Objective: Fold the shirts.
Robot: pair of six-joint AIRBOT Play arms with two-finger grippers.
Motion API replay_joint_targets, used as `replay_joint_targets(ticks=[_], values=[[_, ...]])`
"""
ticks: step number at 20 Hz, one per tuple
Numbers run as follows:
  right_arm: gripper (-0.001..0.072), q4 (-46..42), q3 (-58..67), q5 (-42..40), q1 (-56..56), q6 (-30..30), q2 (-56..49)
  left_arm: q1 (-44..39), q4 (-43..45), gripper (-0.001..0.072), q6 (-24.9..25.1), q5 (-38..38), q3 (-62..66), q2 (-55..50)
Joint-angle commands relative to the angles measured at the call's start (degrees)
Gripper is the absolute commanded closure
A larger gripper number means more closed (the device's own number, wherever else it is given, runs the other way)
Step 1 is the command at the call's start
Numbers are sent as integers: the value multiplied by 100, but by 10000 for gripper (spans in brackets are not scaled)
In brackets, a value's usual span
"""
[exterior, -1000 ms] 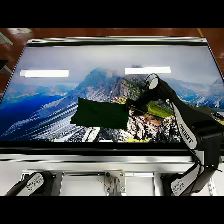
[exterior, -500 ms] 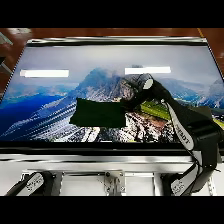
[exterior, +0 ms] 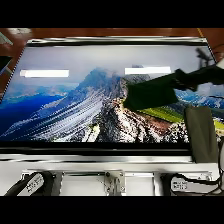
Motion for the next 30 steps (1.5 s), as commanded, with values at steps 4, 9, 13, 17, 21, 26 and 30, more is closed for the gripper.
replay_joint_targets(ticks=[4, 9, 13, 17, 21, 26, 30], values=[[649, -1320, 31, 501, -2120, 496, 643, -811, 48, 673, -9, -304, -2, -4], [650, -1403, 31, -243, -2938, 1051, 643, -1528, 48, 673, -282, -483, -2, -4], [650, -1937, 33, -57, -3515, 1613, 673, -1773, 46, 673, -509, -507, 0, -2], [649, -2315, -105, 1064, -4087, 1429, 686, -1768, 48, 673, -518, -479, 0, -2], [649, -2474, -1047, 1344, -4214, 1381, 946, -1768, 48, 673, -518, -457, 0, -2], [648, -2337, -2415, 1386, -4197, 1698, 1928, -1768, 48, 673, -516, -337, 0, -2], [648, -2876, -2474, 1617, -4197, 2076, 2640, -1768, 48, 673, -492, -127, 0, -2]])
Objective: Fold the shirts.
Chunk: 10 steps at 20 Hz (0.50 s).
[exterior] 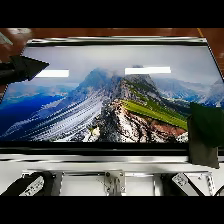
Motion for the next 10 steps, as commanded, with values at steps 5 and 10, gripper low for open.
replay_joint_targets(ticks=[5, 10], values=[[640, -870, -951, 297, -13, 352, 787, -2, 4, 673, 81, 120, 2, -2], [119, -1047, -1829, -2, -13, 37, 824, 0, 9, 673, 83, 125, 2, -4]])
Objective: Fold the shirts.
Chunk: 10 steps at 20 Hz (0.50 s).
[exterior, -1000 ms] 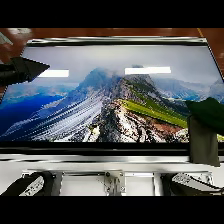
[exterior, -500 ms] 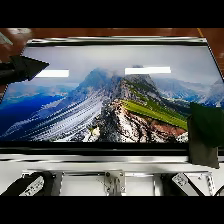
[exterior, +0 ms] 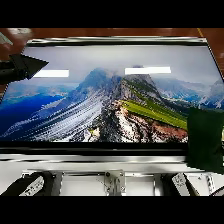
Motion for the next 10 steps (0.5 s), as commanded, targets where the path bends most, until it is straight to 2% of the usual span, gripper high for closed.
replay_joint_targets(ticks=[1, 3, 5, 6, 8, 9, 10], values=[[119, -297, -236, -168, -4, -273, 55, 0, 20, 673, 17, 11, 0, -4], [120, -133, 415, -415, 2, -654, 55, -2, 216, 673, 15, 11, 0, -11], [122, 710, 1379, -1058, 42, -809, 55, -50, 608, 675, 13, 13, 0, -79], [123, 1311, 1801, -1694, 179, -800, 55, -164, 1132, 676, -24, 39, 2, -164], [179, 2302, 2194, -2879, 863, -892, 52, -562, 2669, 677, -752, 24, 20, -509], [268, 2404, 2197, -3169, 1434, -935, 37, -811, 3335, 676, -1075, -70, 44, -756], [274, 2234, 2197, -3110, 2162, -970, -70, -1130, 3963, 676, -1296, -273, 131, -1088]])
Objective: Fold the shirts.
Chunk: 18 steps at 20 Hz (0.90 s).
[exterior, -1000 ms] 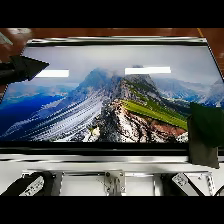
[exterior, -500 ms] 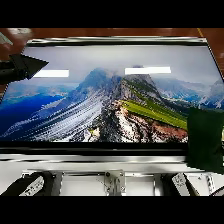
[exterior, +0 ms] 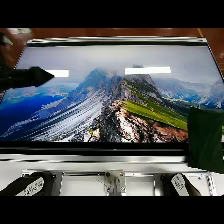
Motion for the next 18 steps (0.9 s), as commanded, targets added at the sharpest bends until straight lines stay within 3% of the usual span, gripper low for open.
replay_joint_targets(ticks=[1, 2, 3, 4, 6, 10, 18], values=[[232, 374, 352, -715, 1880, -236, -260, -916, 2433, 676, -898, -501, 234, -903], [10, -57, 295, -337, 2684, -225, -509, -1255, 2942, 674, -896, -887, 446, -1268], [13, -466, 273, -7, 3309, -153, -782, -1567, 3381, 537, -944, -1279, 695, -1602], [12, -811, 273, 291, 3794, 42, -1038, -1823, 3663, 13, -1239, -1574, 931, -1864], [13, -844, 273, 474, 4251, 76, -1305, -2037, 3926, 0, -1399, -1825, 1217, -2037], [14, -820, 273, 472, 4607, 57, -1351, -2044, 3906, 0, -1405, -1550, 1241, -1939], [14, -778, 273, 393, 4607, 52, -1351, -2046, 3797, 1, -1403, -1508, 1235, -1943]])
